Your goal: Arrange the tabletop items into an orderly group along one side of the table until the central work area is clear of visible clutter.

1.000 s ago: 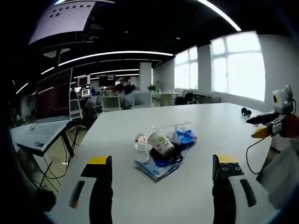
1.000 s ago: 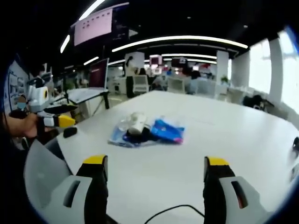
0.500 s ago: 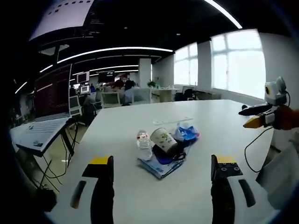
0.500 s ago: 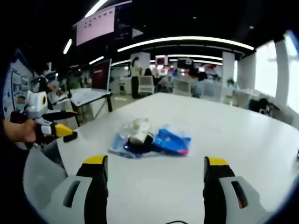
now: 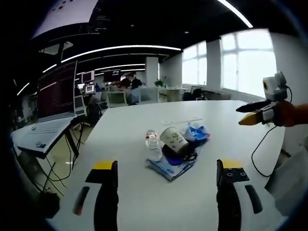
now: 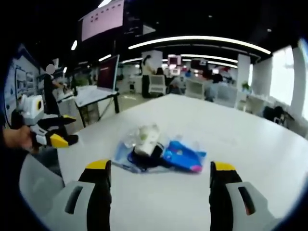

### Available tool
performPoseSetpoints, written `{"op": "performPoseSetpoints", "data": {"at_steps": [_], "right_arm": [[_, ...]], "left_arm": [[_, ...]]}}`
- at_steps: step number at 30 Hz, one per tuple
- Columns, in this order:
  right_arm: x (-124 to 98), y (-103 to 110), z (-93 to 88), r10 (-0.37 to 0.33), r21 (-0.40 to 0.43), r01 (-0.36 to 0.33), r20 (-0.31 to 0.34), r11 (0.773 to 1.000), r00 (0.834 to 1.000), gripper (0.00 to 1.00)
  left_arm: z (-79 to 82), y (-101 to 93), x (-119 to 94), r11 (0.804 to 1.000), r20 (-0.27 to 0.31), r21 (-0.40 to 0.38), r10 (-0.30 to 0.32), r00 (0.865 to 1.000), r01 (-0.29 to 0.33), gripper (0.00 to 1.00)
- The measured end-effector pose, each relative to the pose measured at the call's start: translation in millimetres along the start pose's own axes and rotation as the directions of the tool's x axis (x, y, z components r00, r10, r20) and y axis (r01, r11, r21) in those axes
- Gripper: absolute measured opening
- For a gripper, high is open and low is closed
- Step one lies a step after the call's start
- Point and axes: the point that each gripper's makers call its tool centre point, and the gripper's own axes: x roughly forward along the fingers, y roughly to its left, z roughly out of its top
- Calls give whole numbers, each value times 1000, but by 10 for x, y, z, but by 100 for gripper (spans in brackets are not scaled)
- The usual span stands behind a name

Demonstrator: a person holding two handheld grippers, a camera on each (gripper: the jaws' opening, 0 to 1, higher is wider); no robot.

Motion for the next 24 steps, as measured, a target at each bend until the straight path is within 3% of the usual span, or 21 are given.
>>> {"op": "performPoseSetpoints", "data": {"at_steps": [15, 24], "right_arm": [[443, -227, 271, -11, 47, 11, 2, 999, 1000, 82], [694, -100, 216, 26, 29, -24, -46, 999, 999, 82]], "left_arm": [[-131, 229, -24, 999, -38, 7, 47, 998, -47, 81], [-228, 249, -4, 998, -76, 41, 57, 996, -54, 79]]}}
